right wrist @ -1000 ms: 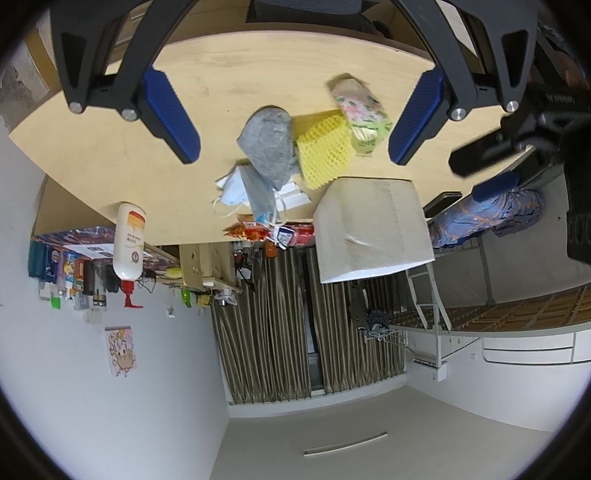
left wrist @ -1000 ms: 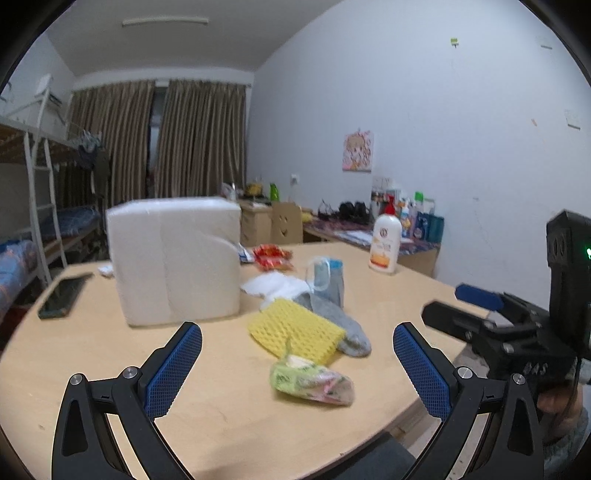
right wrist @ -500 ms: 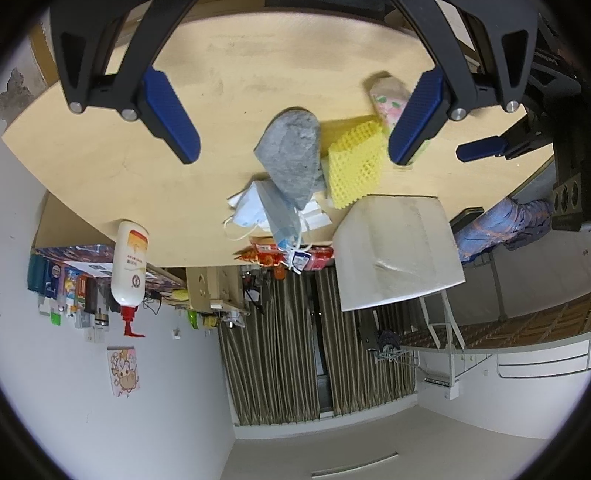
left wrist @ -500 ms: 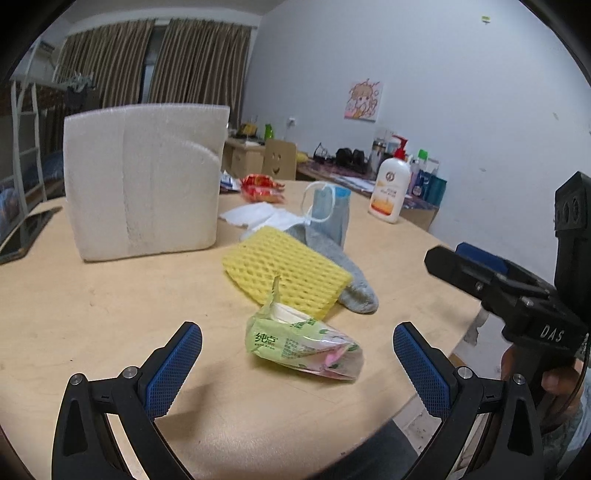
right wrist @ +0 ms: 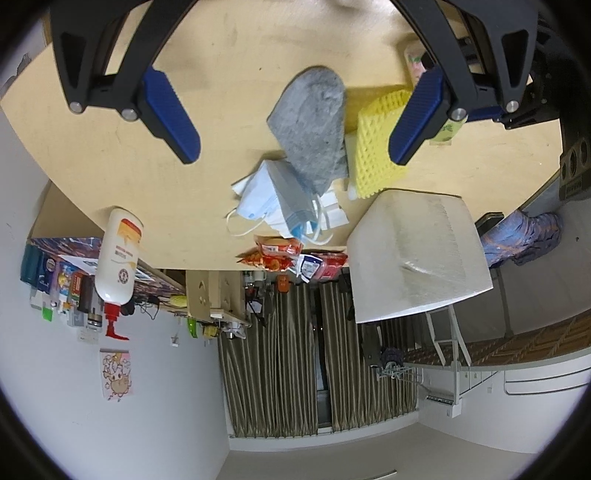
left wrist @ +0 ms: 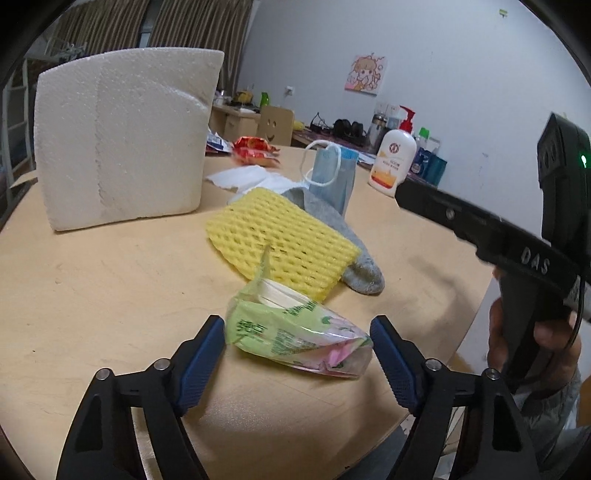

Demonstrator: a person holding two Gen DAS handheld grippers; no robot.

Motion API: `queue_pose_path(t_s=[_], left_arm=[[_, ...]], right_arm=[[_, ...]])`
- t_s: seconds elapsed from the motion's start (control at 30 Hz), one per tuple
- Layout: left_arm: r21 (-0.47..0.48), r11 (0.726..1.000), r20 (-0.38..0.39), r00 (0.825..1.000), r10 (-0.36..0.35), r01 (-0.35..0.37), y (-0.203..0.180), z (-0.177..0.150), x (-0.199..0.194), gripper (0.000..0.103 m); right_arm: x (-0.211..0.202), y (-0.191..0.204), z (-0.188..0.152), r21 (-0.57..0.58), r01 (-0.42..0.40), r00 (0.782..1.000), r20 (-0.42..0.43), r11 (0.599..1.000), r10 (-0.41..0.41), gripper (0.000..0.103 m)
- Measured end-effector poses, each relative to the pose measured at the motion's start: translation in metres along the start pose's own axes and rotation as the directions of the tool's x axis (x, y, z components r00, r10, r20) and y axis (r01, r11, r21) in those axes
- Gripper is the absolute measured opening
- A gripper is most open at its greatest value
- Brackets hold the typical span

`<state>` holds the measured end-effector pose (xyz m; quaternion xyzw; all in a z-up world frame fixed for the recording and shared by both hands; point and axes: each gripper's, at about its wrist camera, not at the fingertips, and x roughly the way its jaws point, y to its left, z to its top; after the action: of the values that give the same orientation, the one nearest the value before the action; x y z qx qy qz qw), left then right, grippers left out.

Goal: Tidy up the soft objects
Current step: 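Move the left gripper onto the green snack bag and close it, then grasp the blue face mask with the right gripper while the left gripper lifts the snack bag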

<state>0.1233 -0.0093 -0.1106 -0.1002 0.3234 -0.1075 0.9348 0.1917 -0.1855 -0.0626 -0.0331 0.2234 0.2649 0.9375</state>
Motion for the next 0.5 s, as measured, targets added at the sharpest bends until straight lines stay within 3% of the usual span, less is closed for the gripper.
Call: queue_pose_path(t_s=[0.13,0.5], left_arm=[[0.005,1.000,-0.007,1.000,0.005,-0.005,-0.001,0.000,0.003,0.070],[-0.067,0.997,0.036,0.998,-0.048,0.050,0.015,0.006,-0.004,0.066]], right_arm=[[0.007,-0.004,0.009,-0.009,0.004,1.000,-0.010,1.000,-0.004,0.103],[0.027,-0.006,0.026,-0.044,-0.003,0.999,-0.035,0.999,0.001,0.103]])
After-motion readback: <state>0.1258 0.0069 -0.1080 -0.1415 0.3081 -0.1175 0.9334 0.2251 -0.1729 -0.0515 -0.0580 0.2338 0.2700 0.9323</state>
